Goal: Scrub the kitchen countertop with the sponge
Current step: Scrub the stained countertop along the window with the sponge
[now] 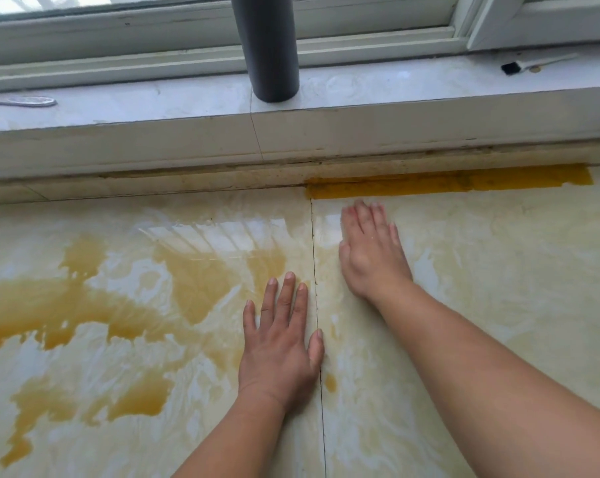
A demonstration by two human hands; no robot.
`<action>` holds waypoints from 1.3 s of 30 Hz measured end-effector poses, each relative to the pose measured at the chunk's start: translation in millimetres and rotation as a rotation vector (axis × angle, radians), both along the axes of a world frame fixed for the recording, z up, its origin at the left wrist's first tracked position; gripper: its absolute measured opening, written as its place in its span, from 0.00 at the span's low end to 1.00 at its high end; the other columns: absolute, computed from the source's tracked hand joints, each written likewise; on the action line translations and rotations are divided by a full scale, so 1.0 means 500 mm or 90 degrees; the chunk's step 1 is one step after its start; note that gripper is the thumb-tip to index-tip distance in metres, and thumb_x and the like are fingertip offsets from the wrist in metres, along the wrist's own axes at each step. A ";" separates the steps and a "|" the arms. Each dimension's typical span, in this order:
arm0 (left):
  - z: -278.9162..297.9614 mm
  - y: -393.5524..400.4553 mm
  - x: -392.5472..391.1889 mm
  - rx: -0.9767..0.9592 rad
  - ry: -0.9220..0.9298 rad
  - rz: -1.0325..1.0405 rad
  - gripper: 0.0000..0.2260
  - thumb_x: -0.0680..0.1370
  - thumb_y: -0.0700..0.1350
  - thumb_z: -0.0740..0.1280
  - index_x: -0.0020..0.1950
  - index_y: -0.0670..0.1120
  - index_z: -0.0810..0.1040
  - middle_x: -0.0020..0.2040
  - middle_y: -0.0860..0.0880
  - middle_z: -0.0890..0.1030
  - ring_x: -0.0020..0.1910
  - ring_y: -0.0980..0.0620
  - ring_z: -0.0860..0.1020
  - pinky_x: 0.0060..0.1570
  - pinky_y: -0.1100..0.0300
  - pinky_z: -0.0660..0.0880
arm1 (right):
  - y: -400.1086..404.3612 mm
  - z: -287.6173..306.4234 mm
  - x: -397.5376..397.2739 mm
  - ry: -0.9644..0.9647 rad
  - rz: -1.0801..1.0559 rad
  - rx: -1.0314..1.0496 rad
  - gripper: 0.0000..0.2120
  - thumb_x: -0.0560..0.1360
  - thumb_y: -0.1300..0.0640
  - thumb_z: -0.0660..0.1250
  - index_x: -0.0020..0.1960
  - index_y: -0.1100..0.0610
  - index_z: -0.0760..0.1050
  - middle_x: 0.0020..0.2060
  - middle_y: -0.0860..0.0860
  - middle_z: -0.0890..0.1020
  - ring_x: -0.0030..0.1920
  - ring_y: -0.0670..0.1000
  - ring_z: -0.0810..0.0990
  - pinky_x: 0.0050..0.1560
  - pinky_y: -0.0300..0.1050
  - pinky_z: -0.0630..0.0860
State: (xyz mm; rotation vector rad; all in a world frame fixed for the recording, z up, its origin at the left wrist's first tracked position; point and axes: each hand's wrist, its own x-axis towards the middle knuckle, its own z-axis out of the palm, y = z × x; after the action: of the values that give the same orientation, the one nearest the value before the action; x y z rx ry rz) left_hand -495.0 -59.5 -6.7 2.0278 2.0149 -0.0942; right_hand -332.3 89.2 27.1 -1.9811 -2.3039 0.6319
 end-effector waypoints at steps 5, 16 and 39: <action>-0.003 0.000 -0.001 -0.004 0.002 -0.003 0.33 0.82 0.62 0.42 0.84 0.52 0.35 0.82 0.54 0.27 0.81 0.50 0.28 0.78 0.40 0.34 | -0.275 -0.002 0.057 0.027 0.061 -0.014 0.31 0.83 0.48 0.45 0.84 0.48 0.41 0.82 0.43 0.36 0.81 0.49 0.32 0.81 0.53 0.41; -0.003 0.003 -0.004 -0.011 0.011 0.008 0.34 0.81 0.64 0.39 0.82 0.54 0.30 0.80 0.55 0.23 0.79 0.52 0.25 0.80 0.40 0.35 | -0.219 0.000 0.047 0.003 0.032 -0.028 0.30 0.85 0.49 0.46 0.83 0.46 0.36 0.80 0.42 0.30 0.78 0.47 0.26 0.80 0.52 0.34; 0.019 0.003 -0.001 -0.010 0.009 0.016 0.34 0.80 0.64 0.38 0.84 0.54 0.34 0.83 0.56 0.29 0.81 0.54 0.28 0.81 0.43 0.36 | -0.268 -0.004 0.184 -0.014 0.021 -0.034 0.32 0.83 0.50 0.47 0.83 0.49 0.37 0.81 0.45 0.32 0.80 0.51 0.29 0.81 0.54 0.37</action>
State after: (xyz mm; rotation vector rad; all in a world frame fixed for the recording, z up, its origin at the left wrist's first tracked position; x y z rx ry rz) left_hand -495.7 -58.3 2.6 1.9979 2.0410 -0.1192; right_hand -240.2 -44.9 24.9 -1.9865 -2.3622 0.6852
